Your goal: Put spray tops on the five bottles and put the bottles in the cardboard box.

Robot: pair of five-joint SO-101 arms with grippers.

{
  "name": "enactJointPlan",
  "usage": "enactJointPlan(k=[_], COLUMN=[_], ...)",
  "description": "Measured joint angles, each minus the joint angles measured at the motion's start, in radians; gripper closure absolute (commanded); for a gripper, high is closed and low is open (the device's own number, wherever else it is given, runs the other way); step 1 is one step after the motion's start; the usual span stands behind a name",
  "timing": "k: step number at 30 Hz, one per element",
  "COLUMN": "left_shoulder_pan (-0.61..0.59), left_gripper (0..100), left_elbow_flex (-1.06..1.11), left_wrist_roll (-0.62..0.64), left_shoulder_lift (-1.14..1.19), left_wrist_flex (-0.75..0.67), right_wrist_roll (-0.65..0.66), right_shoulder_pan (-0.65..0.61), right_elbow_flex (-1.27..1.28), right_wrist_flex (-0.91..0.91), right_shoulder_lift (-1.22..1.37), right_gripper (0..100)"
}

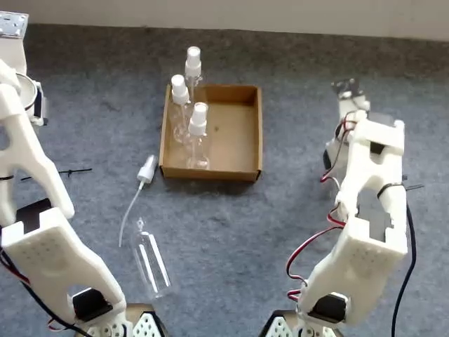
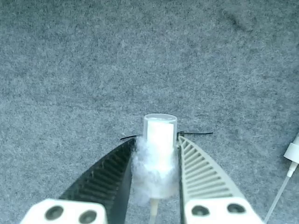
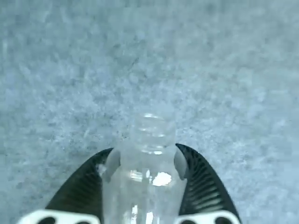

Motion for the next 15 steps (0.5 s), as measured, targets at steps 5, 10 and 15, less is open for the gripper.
enactJointPlan(k=[5, 10, 15], left_shoulder_pan=[0.008, 0.089, 0.25], left_gripper=[96, 96, 96], left_elbow_flex=[0.002, 0.049, 0.213], left_wrist_roll=[0.008, 0.075, 0.133], left_shoulder_lift=[-0.094, -0.276, -0.522], left_wrist_flex=[0.0, 0.0, 0.0], right_wrist_roll=[-0.098, -0.198, -0.262], right_shoulder_pan=[-0.02, -0.123, -0.27], right_elbow_flex=[-0.203, -0.23, -0.035], right_wrist_flex=[0.166, 0.215, 0.153], right_shoulder_lift=[-0.137, -0.37, -0.646], right_gripper=[99.4, 99.4, 99.4])
